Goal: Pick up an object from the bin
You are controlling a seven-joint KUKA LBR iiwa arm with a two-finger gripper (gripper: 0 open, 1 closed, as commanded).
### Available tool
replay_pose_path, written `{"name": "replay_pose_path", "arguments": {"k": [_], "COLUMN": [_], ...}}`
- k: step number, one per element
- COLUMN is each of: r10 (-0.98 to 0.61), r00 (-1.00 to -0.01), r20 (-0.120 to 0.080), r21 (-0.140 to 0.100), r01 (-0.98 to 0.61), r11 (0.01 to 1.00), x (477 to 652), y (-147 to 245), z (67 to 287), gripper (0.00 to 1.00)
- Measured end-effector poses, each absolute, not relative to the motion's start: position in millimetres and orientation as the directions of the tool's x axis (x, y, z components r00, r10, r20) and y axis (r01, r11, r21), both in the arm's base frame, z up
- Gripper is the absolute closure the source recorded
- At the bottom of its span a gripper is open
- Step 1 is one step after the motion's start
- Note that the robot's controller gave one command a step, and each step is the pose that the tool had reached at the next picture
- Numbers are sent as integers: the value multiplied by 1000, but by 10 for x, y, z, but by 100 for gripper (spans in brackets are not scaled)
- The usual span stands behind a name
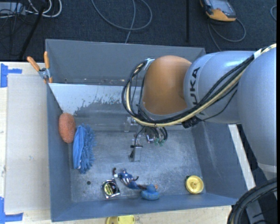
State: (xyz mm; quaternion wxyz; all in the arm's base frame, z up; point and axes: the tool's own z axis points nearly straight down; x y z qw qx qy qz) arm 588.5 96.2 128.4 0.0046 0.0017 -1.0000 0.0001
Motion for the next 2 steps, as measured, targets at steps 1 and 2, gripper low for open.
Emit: {"name": "replay_pose_path", "arguments": {"k": [1,2], "r10": [-3,-93], "r00": [-1000,-996], "r20": [7,7], "r21": [0,-1], "r01": [-3,-93], "r11": [1000,996], "x": [5887,5718], "y": [960,940], "z": [1303,1505], "gripper": [0,0]}}
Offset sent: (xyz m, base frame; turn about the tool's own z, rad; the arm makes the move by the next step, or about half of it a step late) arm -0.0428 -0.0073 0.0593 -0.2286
